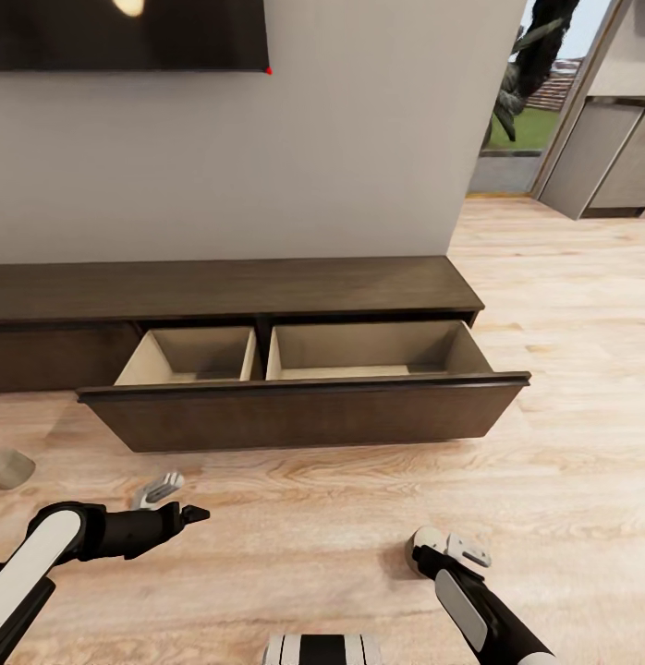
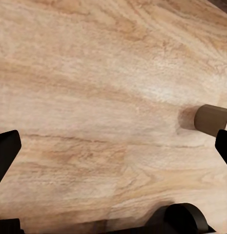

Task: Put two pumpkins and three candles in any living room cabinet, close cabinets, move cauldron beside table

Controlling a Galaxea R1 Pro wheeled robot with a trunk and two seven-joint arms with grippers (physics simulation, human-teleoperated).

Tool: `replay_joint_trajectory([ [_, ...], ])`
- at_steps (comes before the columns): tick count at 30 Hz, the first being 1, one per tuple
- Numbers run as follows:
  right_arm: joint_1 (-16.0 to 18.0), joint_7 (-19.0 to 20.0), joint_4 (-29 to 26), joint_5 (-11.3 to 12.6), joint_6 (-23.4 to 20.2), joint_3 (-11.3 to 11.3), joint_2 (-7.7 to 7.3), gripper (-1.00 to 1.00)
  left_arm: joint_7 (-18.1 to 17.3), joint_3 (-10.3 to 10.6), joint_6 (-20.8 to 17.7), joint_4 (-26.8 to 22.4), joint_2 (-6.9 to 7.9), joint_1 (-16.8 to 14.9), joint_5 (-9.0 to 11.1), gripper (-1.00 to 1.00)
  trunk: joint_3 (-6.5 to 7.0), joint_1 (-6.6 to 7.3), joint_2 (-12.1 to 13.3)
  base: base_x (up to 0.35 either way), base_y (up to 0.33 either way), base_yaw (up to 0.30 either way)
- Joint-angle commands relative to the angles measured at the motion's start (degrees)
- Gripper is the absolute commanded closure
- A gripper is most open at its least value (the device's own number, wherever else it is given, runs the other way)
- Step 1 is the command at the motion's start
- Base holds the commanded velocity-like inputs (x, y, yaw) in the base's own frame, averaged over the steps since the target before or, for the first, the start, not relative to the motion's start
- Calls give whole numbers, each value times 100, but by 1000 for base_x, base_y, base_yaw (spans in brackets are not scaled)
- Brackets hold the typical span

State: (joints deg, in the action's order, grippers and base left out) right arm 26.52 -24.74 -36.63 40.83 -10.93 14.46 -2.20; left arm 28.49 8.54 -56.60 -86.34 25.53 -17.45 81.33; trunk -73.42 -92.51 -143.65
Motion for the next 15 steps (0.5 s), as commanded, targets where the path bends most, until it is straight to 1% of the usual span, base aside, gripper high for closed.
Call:
replay_joint_trajectory([
  [1,3,-45,-11,30,-23,39,-9,-100,60,7,0,-5,7,-5,57,-100,-5,1,-2,0,0,0],
  [4,3,-41,-15,30,-23,39,-9,-100,60,7,0,-5,8,-7,58,-100,-5,1,-2,38,0,0],
  [8,3,-40,-19,30,-23,39,-9,-100,60,10,0,-5,5,-7,58,-100,-5,1,-2,225,0,0],
  [15,3,-39,-18,30,-23,39,-9,-100,60,9,0,-5,5,-6,53,-100,-5,1,-2,118,0,0],
])
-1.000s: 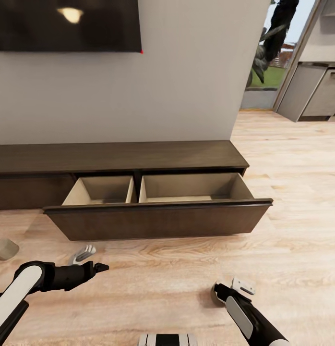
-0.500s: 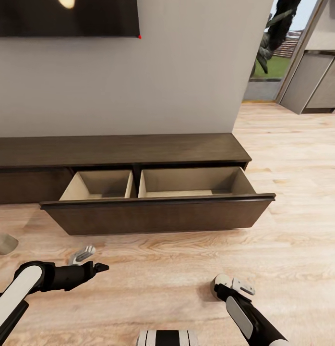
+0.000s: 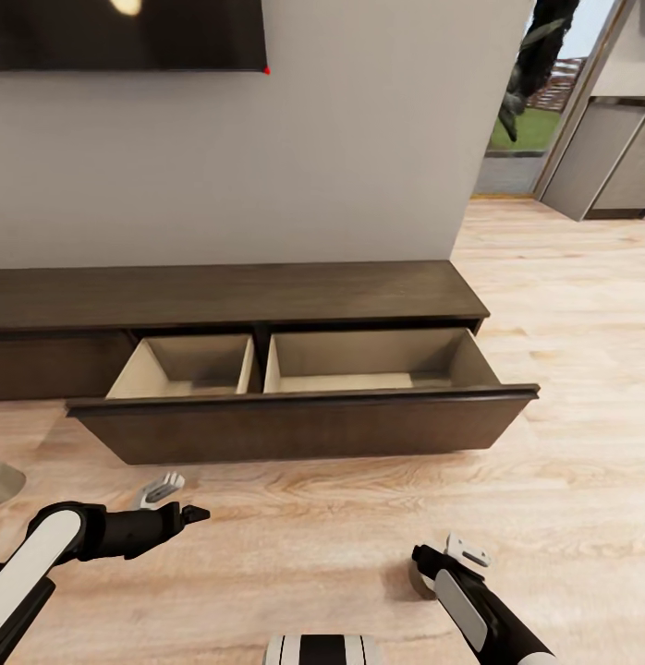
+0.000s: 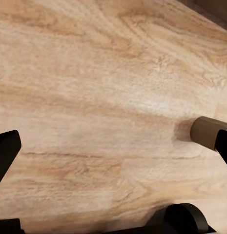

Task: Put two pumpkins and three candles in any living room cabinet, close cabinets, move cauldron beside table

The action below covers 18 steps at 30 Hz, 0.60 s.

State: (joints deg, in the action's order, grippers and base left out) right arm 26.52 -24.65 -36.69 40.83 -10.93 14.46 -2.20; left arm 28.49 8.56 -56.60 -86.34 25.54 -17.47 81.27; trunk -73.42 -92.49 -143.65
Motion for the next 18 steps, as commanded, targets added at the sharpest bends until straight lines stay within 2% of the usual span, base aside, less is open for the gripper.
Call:
replay_joint_trajectory([
  [1,3,-49,-11,30,-23,39,-9,-100,60,7,0,-5,4,-3,59,-100,-5,-1,-2,187,0,0],
  [12,3,-47,7,30,-10,39,-9,-100,60,6,0,-21,3,-4,61,-100,-5,-1,-2,32,0,0],
  [18,3,-35,33,23,38,39,-9,-100,60,6,0,-23,3,-4,64,-100,-138,-16,-10,0,0,0],
])
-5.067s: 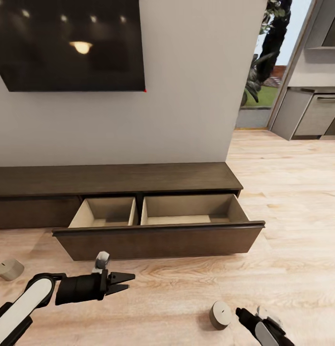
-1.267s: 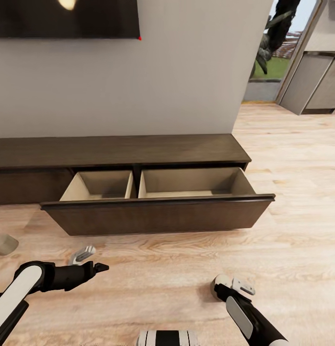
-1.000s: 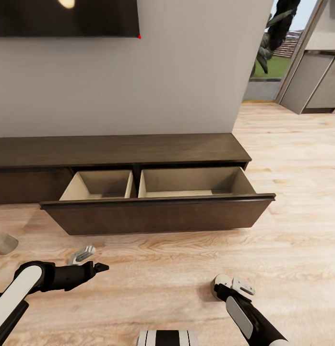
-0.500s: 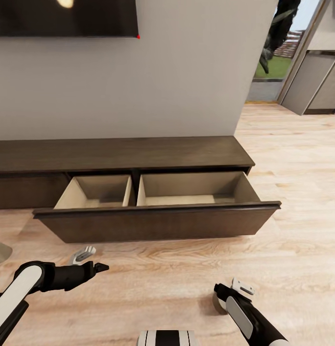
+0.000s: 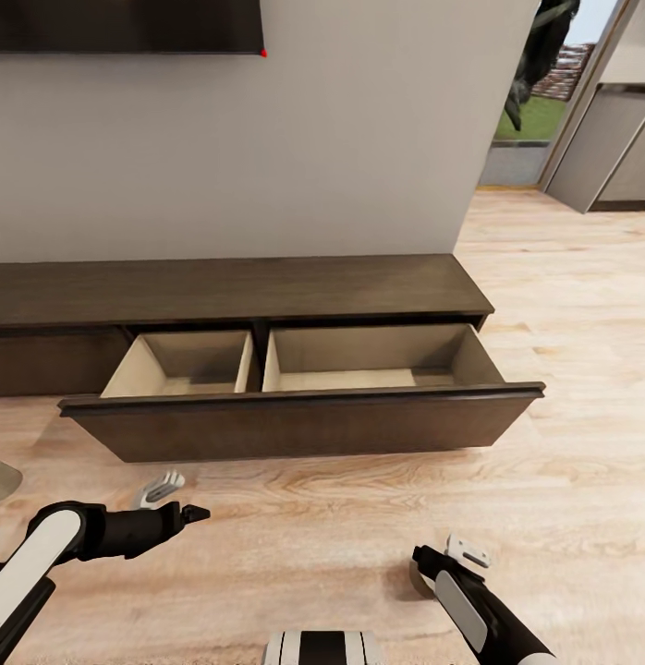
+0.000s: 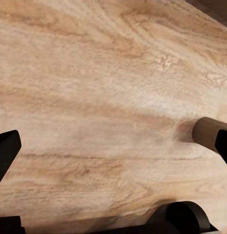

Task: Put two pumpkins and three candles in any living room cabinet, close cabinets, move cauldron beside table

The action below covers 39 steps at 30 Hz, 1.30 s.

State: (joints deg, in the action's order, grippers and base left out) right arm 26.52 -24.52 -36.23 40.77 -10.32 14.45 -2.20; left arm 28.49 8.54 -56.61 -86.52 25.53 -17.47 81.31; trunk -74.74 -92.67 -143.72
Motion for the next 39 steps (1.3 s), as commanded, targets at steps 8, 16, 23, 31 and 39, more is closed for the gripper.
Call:
replay_joint_trajectory([
  [8,3,-24,-2,28,8,40,-9,-100,60,7,0,-5,4,-4,60,-100,-94,-9,-8,0,0,0],
  [16,3,-18,9,35,195,40,-9,-100,60,7,0,-5,4,-3,60,-100,-227,-24,-16,0,0,0],
  [23,3,-18,11,29,210,40,-9,-100,60,7,0,-5,4,-3,60,-100,-227,-24,-16,0,0,0],
  [31,3,-18,9,28,208,41,-9,-100,60,9,0,-4,4,-3,60,-100,-227,-24,-16,54,0,0],
  [39,3,-18,11,28,208,47,-9,-100,59,13,0,-5,4,-5,60,-100,-227,-24,-16,77,0,0],
])
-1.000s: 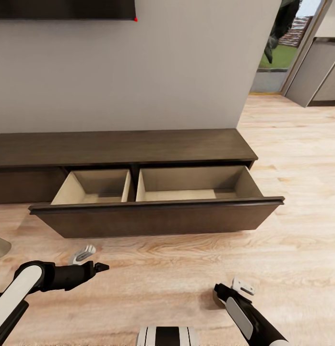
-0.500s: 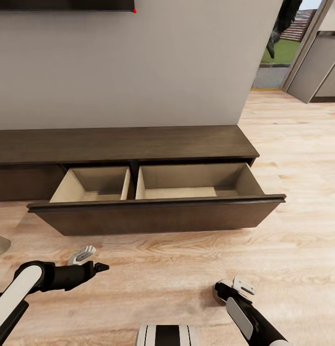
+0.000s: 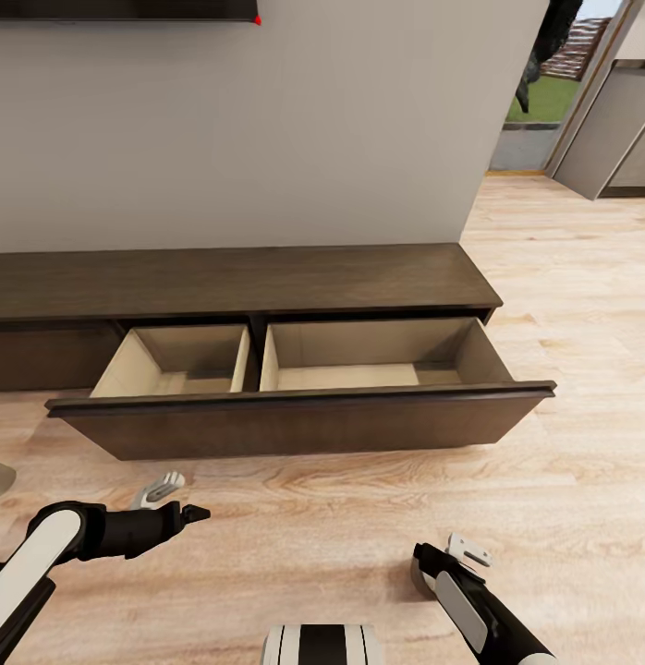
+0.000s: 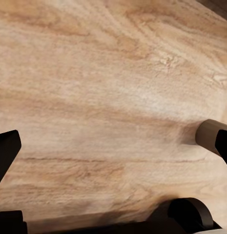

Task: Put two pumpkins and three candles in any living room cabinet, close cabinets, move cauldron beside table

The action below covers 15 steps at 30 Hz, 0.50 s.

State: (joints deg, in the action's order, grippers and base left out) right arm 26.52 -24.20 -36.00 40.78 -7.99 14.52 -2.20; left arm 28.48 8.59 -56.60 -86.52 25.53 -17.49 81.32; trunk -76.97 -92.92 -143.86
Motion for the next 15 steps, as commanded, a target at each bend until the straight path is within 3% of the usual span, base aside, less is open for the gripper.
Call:
replay_joint_trajectory([
  [1,3,-49,-13,27,-24,41,-9,-100,59,7,0,-8,4,-4,62,-100,-4,1,-2,8,0,0],
  [9,3,-49,-12,28,-19,42,-9,-100,58,3,0,-22,4,-3,61,-100,-4,1,-2,2,0,0],
  [15,3,-49,-5,30,-18,42,-9,-100,56,3,0,-23,4,-2,63,-100,-93,-9,-7,0,0,0],
])
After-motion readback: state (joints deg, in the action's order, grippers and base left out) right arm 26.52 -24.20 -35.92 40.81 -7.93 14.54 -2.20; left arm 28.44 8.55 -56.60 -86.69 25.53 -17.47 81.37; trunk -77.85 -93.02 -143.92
